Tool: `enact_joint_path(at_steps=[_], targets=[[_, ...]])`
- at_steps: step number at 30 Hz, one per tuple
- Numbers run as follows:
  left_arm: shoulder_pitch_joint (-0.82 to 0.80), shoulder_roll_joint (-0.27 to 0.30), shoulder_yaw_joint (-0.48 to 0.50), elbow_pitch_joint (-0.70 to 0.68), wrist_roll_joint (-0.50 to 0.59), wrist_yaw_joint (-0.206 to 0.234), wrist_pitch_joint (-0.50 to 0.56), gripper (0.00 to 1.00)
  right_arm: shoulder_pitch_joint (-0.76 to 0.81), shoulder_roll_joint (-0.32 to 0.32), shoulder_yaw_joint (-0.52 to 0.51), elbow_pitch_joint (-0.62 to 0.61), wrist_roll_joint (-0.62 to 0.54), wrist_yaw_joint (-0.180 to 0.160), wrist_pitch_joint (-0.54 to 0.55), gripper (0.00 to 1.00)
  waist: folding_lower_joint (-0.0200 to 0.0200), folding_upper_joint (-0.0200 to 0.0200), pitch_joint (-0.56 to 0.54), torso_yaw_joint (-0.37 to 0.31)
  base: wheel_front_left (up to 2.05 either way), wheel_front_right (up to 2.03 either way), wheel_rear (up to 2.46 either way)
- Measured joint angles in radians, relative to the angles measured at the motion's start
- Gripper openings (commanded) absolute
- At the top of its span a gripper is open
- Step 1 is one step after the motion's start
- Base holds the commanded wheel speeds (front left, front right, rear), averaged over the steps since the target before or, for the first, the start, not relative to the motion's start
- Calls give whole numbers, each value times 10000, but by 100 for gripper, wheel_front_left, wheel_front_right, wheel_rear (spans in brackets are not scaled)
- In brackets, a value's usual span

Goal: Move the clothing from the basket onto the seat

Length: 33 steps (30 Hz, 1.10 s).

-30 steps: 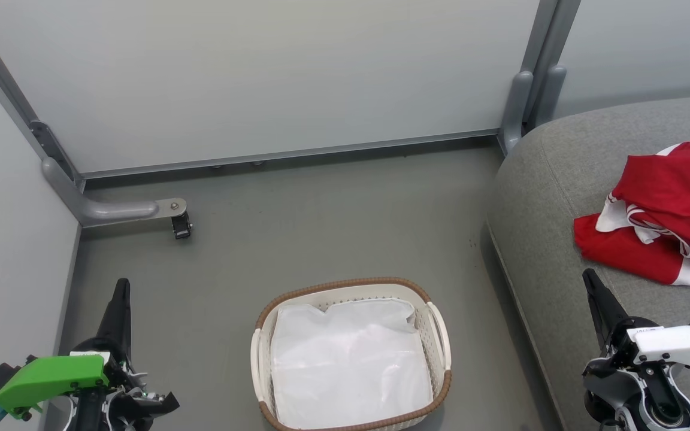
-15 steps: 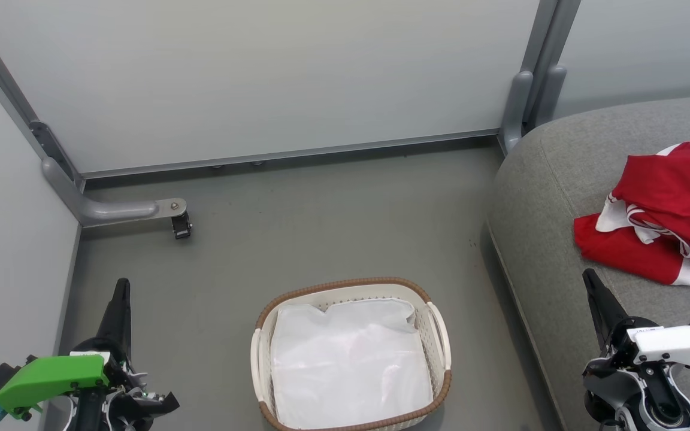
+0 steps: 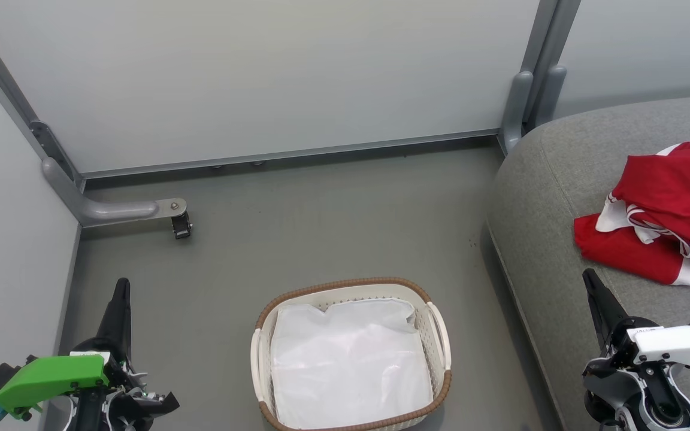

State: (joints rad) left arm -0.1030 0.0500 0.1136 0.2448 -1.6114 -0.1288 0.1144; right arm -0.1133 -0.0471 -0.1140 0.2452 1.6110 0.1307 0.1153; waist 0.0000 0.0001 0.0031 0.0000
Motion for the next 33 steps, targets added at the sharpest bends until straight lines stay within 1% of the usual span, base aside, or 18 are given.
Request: enact_joint_path(at_steps=[33], targets=[[0,0,2,0,0,0,0,0,0,0,0,-2,0,0,-2,0,0,0,0,0,0,0,0]])
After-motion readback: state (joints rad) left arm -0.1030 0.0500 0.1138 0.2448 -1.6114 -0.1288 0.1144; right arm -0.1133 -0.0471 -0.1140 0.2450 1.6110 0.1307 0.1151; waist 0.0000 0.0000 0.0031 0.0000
